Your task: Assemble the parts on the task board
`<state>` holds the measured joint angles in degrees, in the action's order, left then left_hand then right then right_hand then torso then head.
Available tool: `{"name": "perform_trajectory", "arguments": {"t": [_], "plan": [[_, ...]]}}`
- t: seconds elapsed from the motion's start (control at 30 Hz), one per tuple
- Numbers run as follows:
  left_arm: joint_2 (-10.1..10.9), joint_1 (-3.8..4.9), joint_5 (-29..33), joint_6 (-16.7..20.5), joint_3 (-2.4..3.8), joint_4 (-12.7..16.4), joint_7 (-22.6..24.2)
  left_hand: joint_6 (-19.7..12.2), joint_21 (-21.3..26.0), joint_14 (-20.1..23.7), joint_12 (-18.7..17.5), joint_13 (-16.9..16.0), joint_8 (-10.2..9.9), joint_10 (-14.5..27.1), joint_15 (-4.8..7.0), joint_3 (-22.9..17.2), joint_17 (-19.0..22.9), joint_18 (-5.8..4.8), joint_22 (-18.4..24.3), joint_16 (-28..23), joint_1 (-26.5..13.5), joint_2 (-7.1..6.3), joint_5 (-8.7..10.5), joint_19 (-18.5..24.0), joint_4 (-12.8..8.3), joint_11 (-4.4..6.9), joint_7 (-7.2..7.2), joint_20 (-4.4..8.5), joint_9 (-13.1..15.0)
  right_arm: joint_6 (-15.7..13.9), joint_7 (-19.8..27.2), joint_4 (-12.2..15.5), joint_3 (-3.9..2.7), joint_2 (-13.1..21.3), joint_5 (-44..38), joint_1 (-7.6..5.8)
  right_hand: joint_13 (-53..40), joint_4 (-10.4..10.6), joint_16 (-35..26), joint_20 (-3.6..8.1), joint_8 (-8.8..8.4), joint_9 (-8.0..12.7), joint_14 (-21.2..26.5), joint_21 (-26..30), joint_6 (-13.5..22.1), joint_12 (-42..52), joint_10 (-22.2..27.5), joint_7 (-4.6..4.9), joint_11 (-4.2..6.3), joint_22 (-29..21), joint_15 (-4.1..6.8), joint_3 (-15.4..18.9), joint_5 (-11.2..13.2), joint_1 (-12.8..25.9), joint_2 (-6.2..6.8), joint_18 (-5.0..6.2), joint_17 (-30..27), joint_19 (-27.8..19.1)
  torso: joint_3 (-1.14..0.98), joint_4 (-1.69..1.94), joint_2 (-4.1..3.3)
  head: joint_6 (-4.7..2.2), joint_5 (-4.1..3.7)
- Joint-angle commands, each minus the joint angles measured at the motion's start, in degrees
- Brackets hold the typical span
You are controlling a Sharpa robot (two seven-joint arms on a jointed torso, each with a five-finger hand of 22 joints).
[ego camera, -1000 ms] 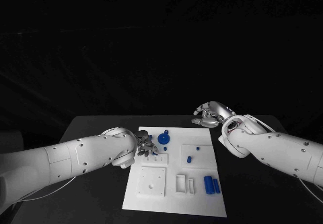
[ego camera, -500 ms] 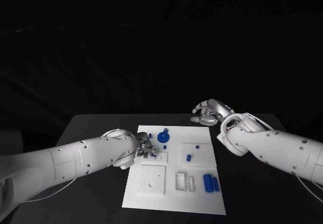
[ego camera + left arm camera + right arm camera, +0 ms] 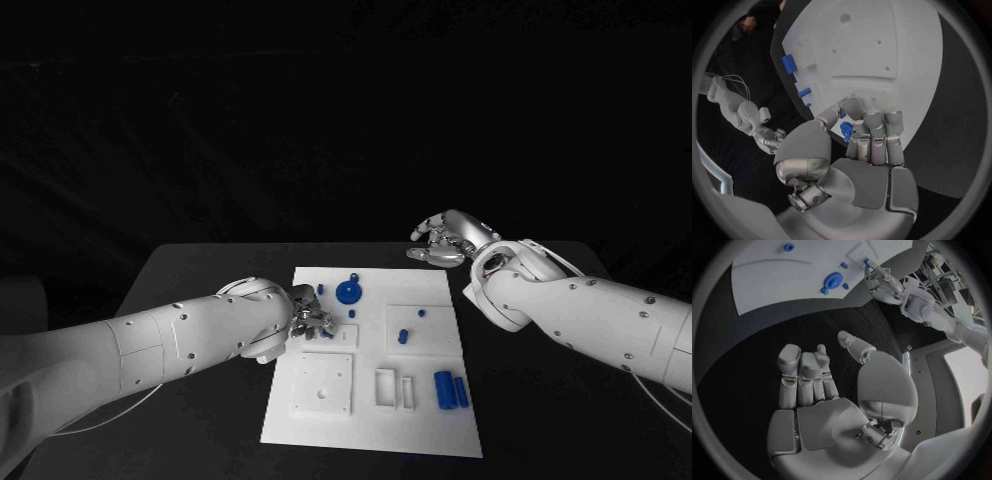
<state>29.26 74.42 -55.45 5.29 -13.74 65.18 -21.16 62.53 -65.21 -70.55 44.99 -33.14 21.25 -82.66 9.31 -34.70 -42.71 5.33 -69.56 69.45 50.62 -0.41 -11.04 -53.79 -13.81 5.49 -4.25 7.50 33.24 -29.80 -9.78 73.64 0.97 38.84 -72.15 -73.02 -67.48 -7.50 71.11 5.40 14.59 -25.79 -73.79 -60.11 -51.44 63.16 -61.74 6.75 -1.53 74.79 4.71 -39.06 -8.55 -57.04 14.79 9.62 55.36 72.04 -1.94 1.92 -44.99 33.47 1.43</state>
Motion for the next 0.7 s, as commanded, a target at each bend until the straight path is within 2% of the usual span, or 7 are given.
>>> {"name": "perform_trajectory", "arguments": {"t": [0.03,0.23,0.7], "plan": [[-0.2,-0.23,-0.4,-1.1,0.03,-0.2,1.0,7.0,-0.2,-0.1,0.4,-0.1,0.3,0.3,0.47,-0.2,0.0,-0.79,-0.1,0.2,0.0,0.77,-0.22,-0.4,-0.2,0.61,4.22,6.67,9.4,0.1,0.5,0.0,-0.03,-0.1,-0.1,-0.02,0.1,0.2,-0.4,0.34,0.22,-0.1,0.0,0.2,1.2,0.0,-0.1,1.47,-0.15,0.0,-0.06,0.3,-0.3,-0.7,0.01,5.38,-0.1,0.1,-0.01,0.01,0.02,-0.03,-0.37],[-0.3,-0.41,-0.4,-0.9,0.03,-0.4,1.0,6.8,-0.2,0.0,0.6,-0.1,0.1,0.4,0.52,-0.2,0.0,-0.76,-0.2,0.3,-0.2,0.83,0.03,-0.4,-0.1,0.54,4.15,6.69,9.5,0.3,0.2,0.1,-0.03,0.0,-0.1,-0.02,0.1,0.2,-0.4,0.35,0.22,-0.1,0.0,0.2,1.2,0.0,-0.1,1.47,-0.15,0.0,-0.05,0.3,-0.3,-0.7,-0.03,5.38,0.0,0.1,-0.07,-0.03,0.03,0.01,-0.29],[-0.5,-0.63,-0.7,0.3,0.03,-0.4,0.9,6.6,-0.2,0.2,0.9,-0.1,-0.3,0.5,0.54,-0.4,0.2,-0.74,-0.3,0.5,-0.3,0.80,0.72,-0.3,-0.1,0.36,3.98,6.71,9.7,0.4,0.3,0.1,-0.04,-0.1,-0.1,-0.02,0.1,0.2,-0.4,0.35,0.24,-0.1,0.0,0.2,1.2,0.0,-0.1,1.47,-0.15,0.0,-0.05,0.3,-0.3,-0.7,-0.08,5.38,0.0,0.1,-0.04,0.05,0.02,0.09,-0.26]]}}
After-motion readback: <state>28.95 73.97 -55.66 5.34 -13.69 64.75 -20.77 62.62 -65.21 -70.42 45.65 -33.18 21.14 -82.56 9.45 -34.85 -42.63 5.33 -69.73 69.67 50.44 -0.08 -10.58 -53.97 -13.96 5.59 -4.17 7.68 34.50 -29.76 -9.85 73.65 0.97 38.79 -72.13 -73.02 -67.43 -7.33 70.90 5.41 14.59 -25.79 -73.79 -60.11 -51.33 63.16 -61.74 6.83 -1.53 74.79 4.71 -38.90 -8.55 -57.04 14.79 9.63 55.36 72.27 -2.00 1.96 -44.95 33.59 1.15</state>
